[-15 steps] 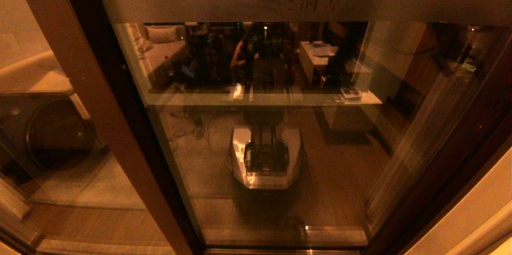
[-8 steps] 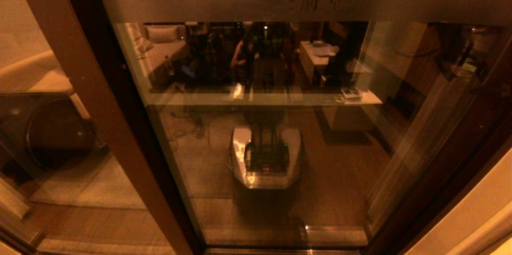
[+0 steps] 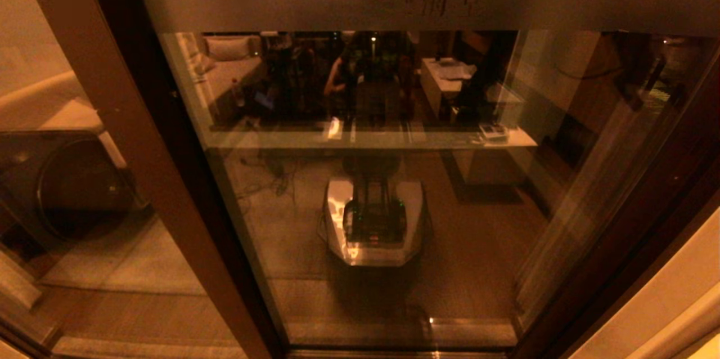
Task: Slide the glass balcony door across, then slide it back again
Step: Open the slid door
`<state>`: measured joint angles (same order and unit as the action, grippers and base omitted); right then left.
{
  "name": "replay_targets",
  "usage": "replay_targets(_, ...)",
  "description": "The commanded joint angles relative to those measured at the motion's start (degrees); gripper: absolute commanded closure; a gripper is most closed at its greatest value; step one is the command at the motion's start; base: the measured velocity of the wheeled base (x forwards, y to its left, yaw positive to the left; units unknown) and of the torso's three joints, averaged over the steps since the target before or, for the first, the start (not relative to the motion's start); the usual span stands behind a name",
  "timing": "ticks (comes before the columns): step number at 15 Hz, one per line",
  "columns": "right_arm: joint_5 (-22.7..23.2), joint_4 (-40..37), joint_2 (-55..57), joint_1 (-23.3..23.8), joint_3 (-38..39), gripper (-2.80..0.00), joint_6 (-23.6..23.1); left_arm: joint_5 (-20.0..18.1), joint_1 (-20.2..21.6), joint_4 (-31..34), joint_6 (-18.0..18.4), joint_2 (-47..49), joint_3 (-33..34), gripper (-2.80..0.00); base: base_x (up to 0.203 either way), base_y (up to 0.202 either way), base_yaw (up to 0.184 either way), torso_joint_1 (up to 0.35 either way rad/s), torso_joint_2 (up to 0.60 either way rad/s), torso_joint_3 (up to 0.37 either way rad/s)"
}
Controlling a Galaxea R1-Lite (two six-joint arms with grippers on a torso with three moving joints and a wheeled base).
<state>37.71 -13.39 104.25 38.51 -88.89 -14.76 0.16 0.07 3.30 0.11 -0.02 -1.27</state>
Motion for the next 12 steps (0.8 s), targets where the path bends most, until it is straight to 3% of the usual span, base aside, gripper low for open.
replay_targets(1, 0.26, -0.06, 0.16, 0.25, -0.05, -2.80, -0.09, 0.02, 0.01, 0.04, -0.02, -0.06, -0.05, 0.00, 0.000, 0.000, 0.000, 0.000, 0.00, 0.000)
replay_targets(10, 0.05, 0.02, 1.41, -1.38, -2.00, -2.80, -0.01, 0.02, 0.01, 0.04, -0.02, -0.06, -0.05, 0.00, 0.000, 0.000, 0.000, 0.000, 0.00, 0.000)
replay_targets(12, -3.70, 0.07, 2.11, -2.91, -2.91, -2.80, 0.04, 0.02, 0.01, 0.04, -0.02, -0.06, 0.04, 0.00, 0.000, 0.000, 0.000, 0.000, 0.00, 0.000)
